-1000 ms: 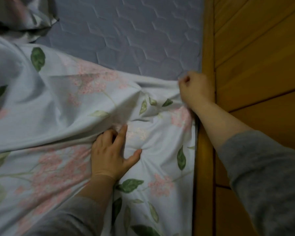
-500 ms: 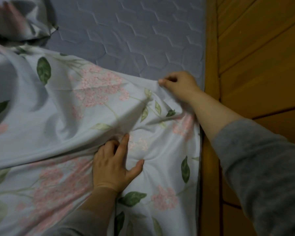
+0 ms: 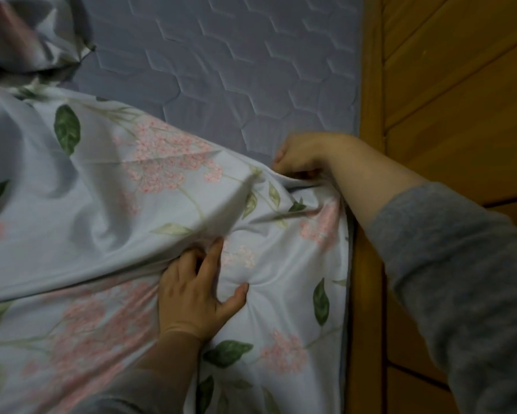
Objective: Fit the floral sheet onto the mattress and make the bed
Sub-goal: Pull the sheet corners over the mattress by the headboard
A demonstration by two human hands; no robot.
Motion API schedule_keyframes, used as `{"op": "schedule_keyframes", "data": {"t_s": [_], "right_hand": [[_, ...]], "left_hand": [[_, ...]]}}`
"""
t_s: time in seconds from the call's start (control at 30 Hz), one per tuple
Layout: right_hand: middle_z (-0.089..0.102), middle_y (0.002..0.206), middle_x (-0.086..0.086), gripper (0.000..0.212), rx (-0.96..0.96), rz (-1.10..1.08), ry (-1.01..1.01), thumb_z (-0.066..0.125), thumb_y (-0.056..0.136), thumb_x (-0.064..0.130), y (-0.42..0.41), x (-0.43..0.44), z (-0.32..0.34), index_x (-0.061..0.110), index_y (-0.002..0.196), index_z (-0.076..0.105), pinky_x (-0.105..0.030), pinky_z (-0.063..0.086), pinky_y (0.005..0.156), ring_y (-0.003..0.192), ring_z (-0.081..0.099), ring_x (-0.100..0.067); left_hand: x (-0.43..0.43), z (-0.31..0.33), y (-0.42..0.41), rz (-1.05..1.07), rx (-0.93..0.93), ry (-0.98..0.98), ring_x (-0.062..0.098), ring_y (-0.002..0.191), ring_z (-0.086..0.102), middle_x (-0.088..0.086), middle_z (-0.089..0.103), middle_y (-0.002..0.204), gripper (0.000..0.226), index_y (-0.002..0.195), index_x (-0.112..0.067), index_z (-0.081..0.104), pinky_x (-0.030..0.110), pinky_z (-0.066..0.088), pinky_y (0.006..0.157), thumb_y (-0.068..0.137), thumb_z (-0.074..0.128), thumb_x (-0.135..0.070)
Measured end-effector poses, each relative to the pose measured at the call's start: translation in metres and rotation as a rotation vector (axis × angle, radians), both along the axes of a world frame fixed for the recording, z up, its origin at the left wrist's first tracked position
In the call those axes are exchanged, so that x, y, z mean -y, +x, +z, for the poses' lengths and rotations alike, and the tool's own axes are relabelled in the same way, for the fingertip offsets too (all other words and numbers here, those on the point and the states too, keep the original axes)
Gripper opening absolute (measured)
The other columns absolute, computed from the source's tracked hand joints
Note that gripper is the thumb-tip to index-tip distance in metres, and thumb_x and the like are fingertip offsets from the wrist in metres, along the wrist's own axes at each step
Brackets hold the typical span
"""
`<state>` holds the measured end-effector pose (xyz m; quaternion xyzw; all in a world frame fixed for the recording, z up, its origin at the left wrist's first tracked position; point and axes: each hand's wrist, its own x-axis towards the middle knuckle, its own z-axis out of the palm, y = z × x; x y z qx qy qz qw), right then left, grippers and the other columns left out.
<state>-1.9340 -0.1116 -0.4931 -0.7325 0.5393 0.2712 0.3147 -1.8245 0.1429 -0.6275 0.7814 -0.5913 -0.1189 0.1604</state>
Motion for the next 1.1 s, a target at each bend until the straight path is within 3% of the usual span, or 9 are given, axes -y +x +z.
{"op": "schedule_keyframes", "data": {"t_s": [0.1, 0.17, 0.23, 0.33, 0.57, 0.67, 0.8, 0.93, 1.1], "right_hand": [[0.056, 0.069, -0.008, 0.014, 0.141, -0.107, -0.037, 0.062, 0.086, 0.025, -0.01, 0.001, -0.001, 0.011, 0.086, 0.065, -0.029, 0.039, 0.06, 0.061, 0.048, -0.021], [0.062, 0.084, -0.014, 0.016, 0.242, -0.22, -0.325, 0.055, 0.091, 0.021, -0.02, 0.008, -0.007, 0.008, 0.093, 0.064, -0.028, 0.04, 0.066, 0.079, 0.058, -0.026], [0.059, 0.11, -0.022, 0.024, 0.17, -0.224, -0.736, 0.043, 0.094, 0.014, -0.033, 0.021, -0.007, 0.001, 0.107, 0.058, -0.032, 0.039, 0.074, 0.1, 0.057, -0.034], [0.054, 0.122, -0.023, 0.028, 0.023, -0.22, -0.978, 0.035, 0.098, 0.007, -0.055, 0.042, -0.005, -0.003, 0.118, 0.051, -0.04, 0.044, 0.084, 0.109, 0.054, -0.038], [0.056, 0.119, -0.028, 0.029, -0.069, -0.189, -0.907, 0.031, 0.096, -0.005, -0.064, 0.046, -0.029, -0.008, 0.117, 0.05, -0.043, 0.045, 0.083, 0.107, 0.055, -0.041], [0.059, 0.115, -0.023, 0.026, 0.004, -0.254, -0.771, 0.046, 0.097, 0.016, -0.064, 0.038, -0.04, -0.004, 0.108, 0.059, -0.034, 0.041, 0.074, 0.104, 0.056, -0.038], [0.056, 0.091, -0.02, 0.021, 0.024, -0.268, -0.778, 0.053, 0.091, 0.013, -0.066, 0.04, -0.034, 0.008, 0.071, 0.052, -0.028, 0.032, 0.064, 0.088, 0.057, -0.032], [0.059, 0.108, -0.026, 0.022, -0.093, -0.053, -0.976, 0.039, 0.093, -0.006, -0.072, 0.052, -0.017, -0.005, 0.097, 0.061, -0.037, 0.037, 0.068, 0.099, 0.058, -0.039], [0.05, 0.12, -0.029, 0.029, -0.176, 0.057, -0.984, 0.032, 0.093, -0.011, -0.069, 0.047, -0.016, -0.006, 0.112, 0.053, -0.044, 0.044, 0.077, 0.103, 0.055, -0.042]], "left_hand": [[0.001, 0.0, 0.0, 0.001, -0.006, 0.0, 0.034, 0.085, 0.055, 0.013, 0.055, 0.1, 0.083, 0.134, -0.021, 0.05, 0.039, 0.047, 0.077, 0.067, 0.045, -0.07], [0.0, 0.0, -0.001, -0.001, -0.008, 0.003, 0.033, 0.086, 0.054, 0.012, 0.054, 0.1, 0.084, 0.134, -0.02, 0.051, 0.039, 0.046, 0.077, 0.067, 0.045, -0.07], [0.0, 0.0, -0.001, -0.002, -0.002, -0.002, 0.033, 0.086, 0.054, 0.012, 0.054, 0.099, 0.084, 0.134, -0.019, 0.051, 0.039, 0.046, 0.078, 0.068, 0.045, -0.07], [0.0, 0.0, -0.001, -0.007, 0.005, -0.01, 0.032, 0.087, 0.053, 0.012, 0.053, 0.099, 0.084, 0.134, -0.018, 0.05, 0.039, 0.046, 0.079, 0.068, 0.044, -0.069], [0.001, 0.001, 0.0, -0.013, -0.016, 0.003, 0.032, 0.084, 0.054, 0.011, 0.054, 0.098, 0.084, 0.134, -0.018, 0.051, 0.038, 0.046, 0.075, 0.068, 0.046, -0.069], [0.001, 0.001, 0.0, -0.016, -0.002, 0.001, 0.032, 0.083, 0.054, 0.011, 0.054, 0.097, 0.083, 0.133, -0.018, 0.051, 0.037, 0.046, 0.074, 0.068, 0.046, -0.069], [0.001, 0.0, 0.0, -0.014, 0.004, -0.001, 0.032, 0.085, 0.053, 0.01, 0.053, 0.098, 0.083, 0.133, -0.018, 0.05, 0.037, 0.045, 0.074, 0.067, 0.046, -0.069], [0.0, -0.002, 0.001, -0.014, 0.01, 0.01, 0.032, 0.086, 0.053, 0.011, 0.053, 0.1, 0.085, 0.135, -0.019, 0.05, 0.038, 0.046, 0.075, 0.067, 0.045, -0.069], [0.001, -0.001, 0.0, -0.008, 0.004, 0.002, 0.033, 0.086, 0.054, 0.011, 0.054, 0.099, 0.084, 0.134, -0.018, 0.051, 0.038, 0.047, 0.075, 0.066, 0.045, -0.069]]}}
